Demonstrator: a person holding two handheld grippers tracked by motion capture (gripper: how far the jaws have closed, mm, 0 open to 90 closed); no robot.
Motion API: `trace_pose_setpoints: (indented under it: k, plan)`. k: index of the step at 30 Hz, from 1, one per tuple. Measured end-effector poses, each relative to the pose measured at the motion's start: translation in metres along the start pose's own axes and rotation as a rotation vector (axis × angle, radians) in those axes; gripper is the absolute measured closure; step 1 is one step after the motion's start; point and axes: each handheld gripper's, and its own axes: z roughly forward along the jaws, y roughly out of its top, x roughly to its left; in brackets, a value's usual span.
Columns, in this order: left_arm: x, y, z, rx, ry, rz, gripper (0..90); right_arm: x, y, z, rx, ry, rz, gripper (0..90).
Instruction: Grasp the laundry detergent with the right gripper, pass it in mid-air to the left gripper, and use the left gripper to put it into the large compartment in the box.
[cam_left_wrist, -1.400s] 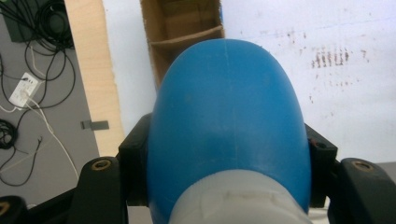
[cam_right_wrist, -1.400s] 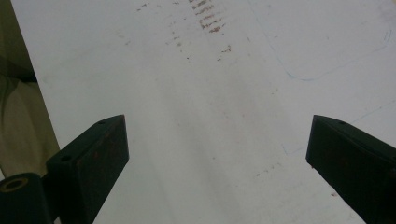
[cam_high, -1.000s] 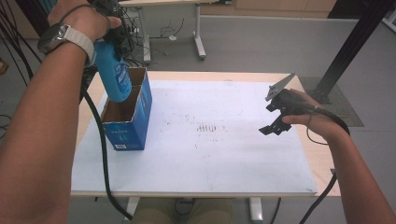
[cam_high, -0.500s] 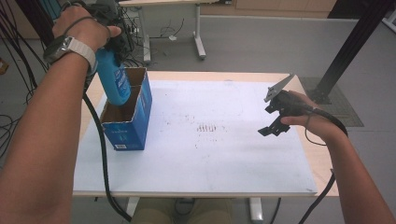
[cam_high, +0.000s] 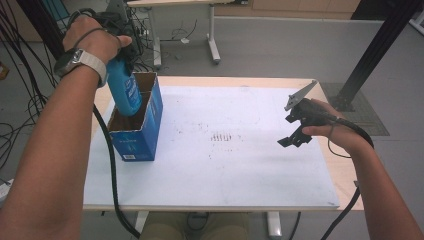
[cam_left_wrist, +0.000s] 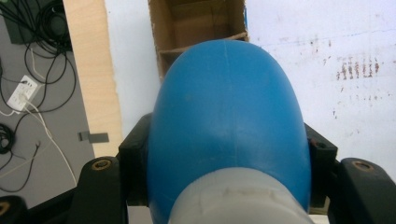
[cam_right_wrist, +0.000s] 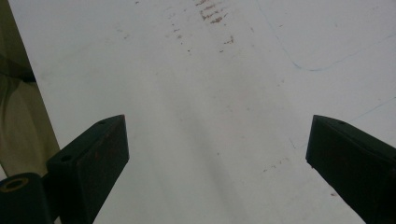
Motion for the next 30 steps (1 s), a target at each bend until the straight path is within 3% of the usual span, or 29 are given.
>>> trace_pose_setpoints:
  k: [12,30]
  plan:
    - [0.005,0.0,0.015,-0.019,0.001,-0.017,37.7,-0.001,0.0,0.002,0.003,-0.003,0.004,5.7]
    - [0.002,0.002,0.041,-0.017,0.0,0.0,37.7,-0.002,-0.005,0.004,0.0,-0.002,0.014,5.7]
